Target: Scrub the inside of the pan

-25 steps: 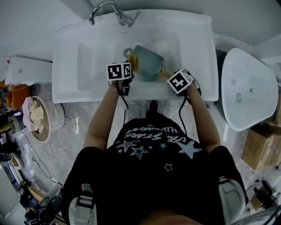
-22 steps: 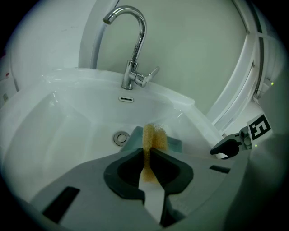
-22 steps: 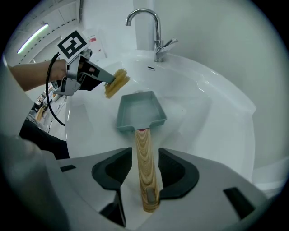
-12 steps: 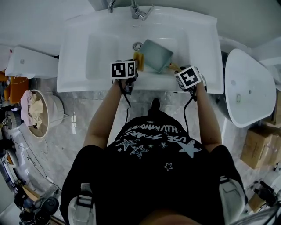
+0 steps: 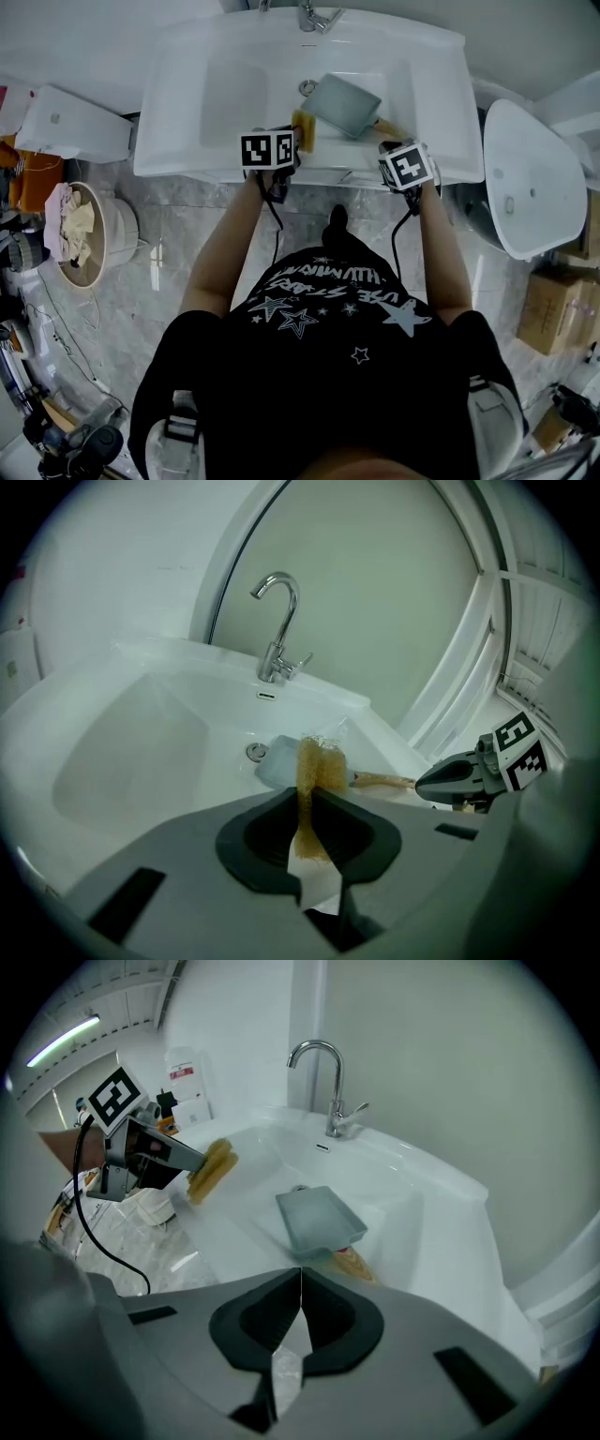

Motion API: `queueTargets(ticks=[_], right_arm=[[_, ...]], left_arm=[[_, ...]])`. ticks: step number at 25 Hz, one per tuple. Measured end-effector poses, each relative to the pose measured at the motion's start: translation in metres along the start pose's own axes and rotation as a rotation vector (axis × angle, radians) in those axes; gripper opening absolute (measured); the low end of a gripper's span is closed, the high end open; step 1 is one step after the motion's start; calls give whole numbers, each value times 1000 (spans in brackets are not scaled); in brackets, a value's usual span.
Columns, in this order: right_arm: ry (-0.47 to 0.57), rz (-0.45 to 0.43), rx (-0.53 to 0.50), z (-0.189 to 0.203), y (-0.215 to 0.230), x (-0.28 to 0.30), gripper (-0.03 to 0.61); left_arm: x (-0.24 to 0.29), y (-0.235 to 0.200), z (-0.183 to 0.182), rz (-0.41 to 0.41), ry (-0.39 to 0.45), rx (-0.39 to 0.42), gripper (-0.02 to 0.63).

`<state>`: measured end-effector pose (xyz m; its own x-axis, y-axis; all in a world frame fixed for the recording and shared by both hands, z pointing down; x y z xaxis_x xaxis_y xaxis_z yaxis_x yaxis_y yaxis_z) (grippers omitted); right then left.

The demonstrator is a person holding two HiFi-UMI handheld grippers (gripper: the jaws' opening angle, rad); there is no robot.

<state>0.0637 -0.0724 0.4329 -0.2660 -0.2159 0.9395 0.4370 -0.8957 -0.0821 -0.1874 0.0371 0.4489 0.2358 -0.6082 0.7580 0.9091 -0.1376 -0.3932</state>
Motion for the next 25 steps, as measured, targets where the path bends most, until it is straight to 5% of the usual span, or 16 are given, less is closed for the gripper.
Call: queueTargets(ticks=[11, 25], right_arm=[[53, 45, 58, 38, -68, -28, 6], [158, 112, 53, 58, -91, -52, 6]], left_arm=[[-50, -3, 56, 36, 22, 5, 51], [-68, 8, 78, 57, 33, 51, 51]])
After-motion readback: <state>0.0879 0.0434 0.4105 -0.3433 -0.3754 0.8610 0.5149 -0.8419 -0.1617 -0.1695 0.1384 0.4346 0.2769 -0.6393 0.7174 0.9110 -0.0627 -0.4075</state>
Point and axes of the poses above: the fingertips, and each gripper's own axes: x forward along the fingers, y to its right, z out of its underside, the point moved 10 cm from there along -x, backward along the fingers, and after that the axes turned 9 degrees about -y, right-handed, at the moved point
